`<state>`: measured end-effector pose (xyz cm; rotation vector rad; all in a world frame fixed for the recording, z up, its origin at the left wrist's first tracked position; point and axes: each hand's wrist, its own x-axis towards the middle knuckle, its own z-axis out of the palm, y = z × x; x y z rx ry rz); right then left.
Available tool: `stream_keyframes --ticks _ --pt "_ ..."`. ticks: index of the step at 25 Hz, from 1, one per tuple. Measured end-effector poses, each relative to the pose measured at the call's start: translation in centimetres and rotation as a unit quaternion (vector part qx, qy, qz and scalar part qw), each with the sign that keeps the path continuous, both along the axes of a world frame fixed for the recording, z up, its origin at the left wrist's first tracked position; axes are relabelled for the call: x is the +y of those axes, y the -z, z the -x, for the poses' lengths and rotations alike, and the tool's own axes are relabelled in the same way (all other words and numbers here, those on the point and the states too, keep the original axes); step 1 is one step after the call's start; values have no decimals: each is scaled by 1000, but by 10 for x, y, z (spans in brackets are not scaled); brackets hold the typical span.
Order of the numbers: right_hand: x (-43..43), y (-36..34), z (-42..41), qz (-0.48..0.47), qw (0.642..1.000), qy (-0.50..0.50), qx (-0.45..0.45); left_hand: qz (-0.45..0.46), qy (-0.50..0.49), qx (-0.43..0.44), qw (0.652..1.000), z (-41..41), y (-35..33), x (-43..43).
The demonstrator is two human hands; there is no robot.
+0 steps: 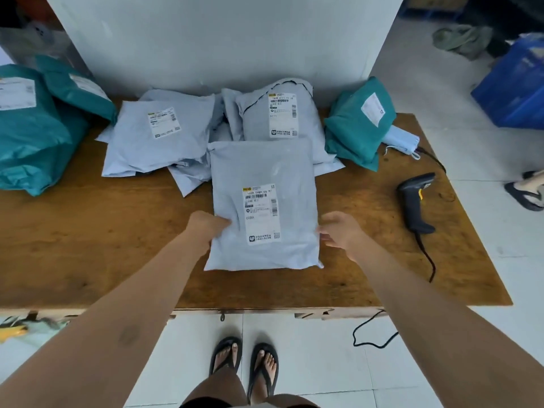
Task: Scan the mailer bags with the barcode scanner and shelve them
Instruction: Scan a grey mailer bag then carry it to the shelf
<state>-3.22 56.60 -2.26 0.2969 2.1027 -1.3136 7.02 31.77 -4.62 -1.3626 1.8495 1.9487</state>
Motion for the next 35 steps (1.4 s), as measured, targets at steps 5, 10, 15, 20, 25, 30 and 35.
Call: stream_keyframes --ticks 5,10,15,20,25,30,35 --pt "37 -6 57 -116 987 35 102 -49 -74 13 996 3 3 -12" --pt "101 19 94 -340 916 72 203 -39 -80 14 996 15 6 -11" --pt "122 48 112 -374 907 128 144 -38 -69 19 997 22 28 -11" --pt "107 60 125 -406 895 132 132 -35 -60 36 997 26 25 -7" --pt "120 72 130 -369 911 152 104 -56 -57 24 997 23 32 -14" --pt "98 67 101 -340 932 62 110 -51 -41 17 998 18 21 -7" --pt "49 49 34 -241 967 -83 -2 -49 16 -31 998 10 2 -8"
